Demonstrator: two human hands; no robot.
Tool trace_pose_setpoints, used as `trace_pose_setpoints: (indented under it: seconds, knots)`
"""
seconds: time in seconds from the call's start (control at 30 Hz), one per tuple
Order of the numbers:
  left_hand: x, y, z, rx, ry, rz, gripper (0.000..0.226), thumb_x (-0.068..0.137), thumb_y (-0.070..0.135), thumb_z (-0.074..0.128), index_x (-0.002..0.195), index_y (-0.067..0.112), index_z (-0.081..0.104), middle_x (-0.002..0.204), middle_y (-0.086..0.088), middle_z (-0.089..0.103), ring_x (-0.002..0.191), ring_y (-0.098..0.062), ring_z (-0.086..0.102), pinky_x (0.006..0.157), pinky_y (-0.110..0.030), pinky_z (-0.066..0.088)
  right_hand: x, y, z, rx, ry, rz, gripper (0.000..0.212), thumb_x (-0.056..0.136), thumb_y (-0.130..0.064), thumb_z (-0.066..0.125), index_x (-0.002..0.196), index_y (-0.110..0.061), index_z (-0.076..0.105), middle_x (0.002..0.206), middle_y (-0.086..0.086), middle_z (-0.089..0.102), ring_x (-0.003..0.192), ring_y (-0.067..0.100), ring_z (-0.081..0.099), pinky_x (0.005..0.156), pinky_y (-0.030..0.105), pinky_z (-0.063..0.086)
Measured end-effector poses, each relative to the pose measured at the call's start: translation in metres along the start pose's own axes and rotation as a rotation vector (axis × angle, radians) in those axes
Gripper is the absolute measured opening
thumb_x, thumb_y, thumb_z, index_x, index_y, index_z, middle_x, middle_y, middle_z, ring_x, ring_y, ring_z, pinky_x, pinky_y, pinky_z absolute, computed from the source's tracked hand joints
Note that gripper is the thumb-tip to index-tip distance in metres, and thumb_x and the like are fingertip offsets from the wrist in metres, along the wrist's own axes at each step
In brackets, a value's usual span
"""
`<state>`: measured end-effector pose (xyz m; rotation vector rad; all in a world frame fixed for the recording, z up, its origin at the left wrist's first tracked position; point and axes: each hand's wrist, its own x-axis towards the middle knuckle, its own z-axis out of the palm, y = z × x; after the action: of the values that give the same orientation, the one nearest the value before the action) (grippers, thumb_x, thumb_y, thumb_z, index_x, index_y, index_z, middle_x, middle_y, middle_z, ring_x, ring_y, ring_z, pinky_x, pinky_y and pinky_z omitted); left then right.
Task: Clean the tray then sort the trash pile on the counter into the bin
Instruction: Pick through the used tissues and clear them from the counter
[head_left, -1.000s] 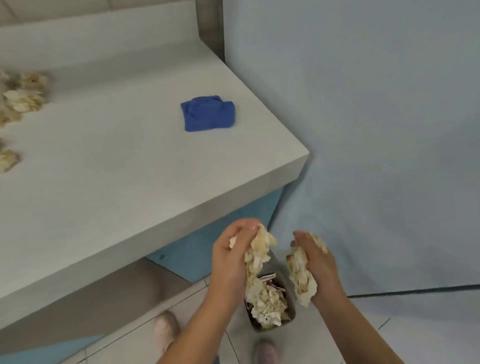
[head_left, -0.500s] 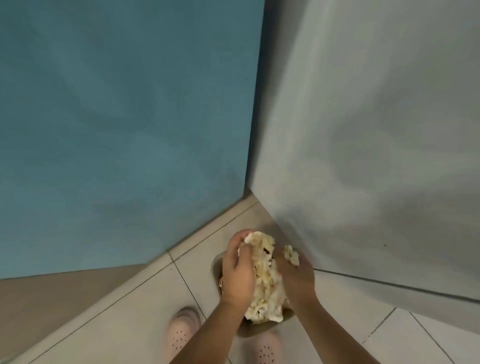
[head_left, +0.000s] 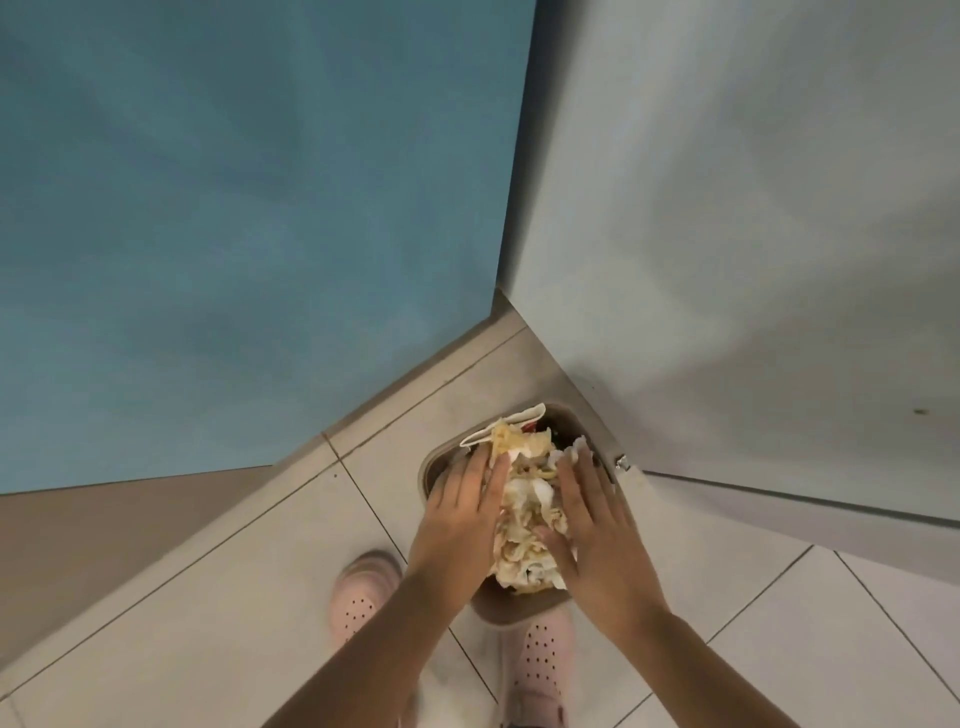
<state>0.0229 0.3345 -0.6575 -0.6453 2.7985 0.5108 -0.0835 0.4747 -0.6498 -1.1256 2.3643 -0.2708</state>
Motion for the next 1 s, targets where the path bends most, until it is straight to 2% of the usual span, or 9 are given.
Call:
trace_pose_setpoints:
  seconds: [0.1, 0.2, 0.27, 0.33, 0.4, 0.5, 0.73, 0.87, 1.0]
  knots:
    - [-0.003, -0.001, -0.005, 0.053, -0.051, 0.016, 0.075, 0.059, 0.031, 0.083, 0.127, 0.008, 0.059, 0.116, -0.015, 0.064, 0.099, -0.027, 0.064, 0.081, -0.037, 0.055, -0.009, -0.016, -0.006, 0.029, 0.057, 0.064, 0.061, 0.097, -0.04, 0.029, 0.151, -0.017, 0.012, 0.159, 0.008, 0.003, 0.147, 0.021, 0.0, 0.119, 0.036, 0.015]
    - [0.005, -0.001, -0.004, 0.026, -0.093, -0.011, 0.068, 0.047, 0.028, 0.09, 0.109, 0.009, 0.07, 0.102, -0.01, 0.064, 0.082, -0.02, 0.063, 0.065, -0.027, 0.056, -0.012, -0.015, 0.008, -0.025, -0.039, 0.028, 0.081, 0.063, -0.006, 0.078, 0.137, -0.009, 0.042, 0.146, 0.02, 0.038, 0.13, 0.037, 0.043, 0.091, 0.039, 0.052]
    - [0.013, 0.004, -0.011, 0.008, -0.165, -0.046, 0.055, 0.061, 0.021, 0.083, 0.112, 0.007, 0.065, 0.112, -0.012, 0.058, 0.087, -0.019, 0.062, 0.064, -0.023, 0.056, -0.004, -0.006, 0.021, -0.072, -0.078, 0.076, 0.082, 0.044, 0.005, 0.085, 0.121, -0.005, 0.059, 0.132, 0.019, 0.055, 0.11, 0.034, 0.062, 0.065, 0.029, 0.06]
    - [0.021, 0.008, -0.008, 0.046, -0.283, -0.058, 0.039, 0.087, 0.009, 0.057, 0.126, 0.004, 0.052, 0.135, -0.014, 0.038, 0.104, -0.022, 0.056, 0.082, -0.028, 0.054, 0.011, 0.001, 0.028, -0.129, -0.077, 0.116, 0.073, 0.039, 0.005, 0.087, 0.11, -0.005, 0.068, 0.119, 0.016, 0.065, 0.094, 0.029, 0.07, 0.053, 0.024, 0.057]
    - [0.028, 0.012, -0.002, 0.08, -0.288, -0.023, 0.034, 0.091, 0.001, 0.044, 0.124, 0.002, 0.052, 0.14, -0.015, 0.03, 0.104, -0.023, 0.054, 0.086, -0.031, 0.051, 0.027, 0.001, 0.027, -0.177, -0.116, 0.127, 0.058, 0.063, -0.002, 0.08, 0.118, -0.009, 0.064, 0.121, 0.01, 0.064, 0.097, 0.024, 0.068, 0.064, 0.026, 0.058]
    - [0.039, 0.018, -0.001, 0.131, -0.355, 0.044, 0.032, 0.092, -0.003, 0.039, 0.121, -0.001, 0.054, 0.14, -0.016, 0.028, 0.103, -0.024, 0.053, 0.077, -0.029, 0.048, 0.043, 0.005, 0.028, -0.194, -0.25, 0.148, 0.038, 0.095, -0.005, 0.038, 0.13, -0.015, 0.05, 0.131, 0.005, 0.053, 0.115, 0.021, 0.055, 0.09, 0.029, 0.048]
    - [0.067, 0.026, 0.014, 0.071, -0.463, -0.018, 0.045, 0.095, 0.003, 0.038, 0.139, 0.002, 0.028, 0.129, -0.019, 0.048, 0.11, -0.03, 0.056, 0.083, -0.033, 0.044, 0.06, 0.013, 0.031, -0.182, -0.318, 0.205, 0.034, 0.096, -0.007, 0.035, 0.122, -0.014, 0.056, 0.126, 0.006, 0.057, 0.11, 0.025, 0.059, 0.092, 0.032, 0.047]
    - [0.05, 0.025, -0.007, 0.061, -0.413, 0.013, 0.048, 0.093, 0.0, 0.043, 0.14, 0.004, 0.034, 0.147, -0.018, 0.022, 0.113, -0.025, 0.051, 0.087, -0.034, 0.047, 0.042, 0.014, 0.022, -0.033, -0.208, 0.252, 0.036, 0.097, -0.013, 0.039, 0.129, -0.021, 0.053, 0.131, -0.001, 0.053, 0.11, 0.025, 0.058, 0.09, 0.032, 0.049]
    - [0.026, 0.027, -0.036, -0.046, -0.363, 0.001, 0.06, 0.09, 0.0, 0.045, 0.145, 0.013, 0.025, 0.146, -0.017, 0.023, 0.114, -0.025, 0.053, 0.093, -0.033, 0.049, 0.023, -0.006, -0.015, 0.016, -0.127, 0.247, 0.044, 0.093, -0.015, 0.046, 0.135, -0.028, 0.047, 0.133, -0.003, 0.054, 0.113, 0.022, 0.056, 0.088, 0.033, 0.049]
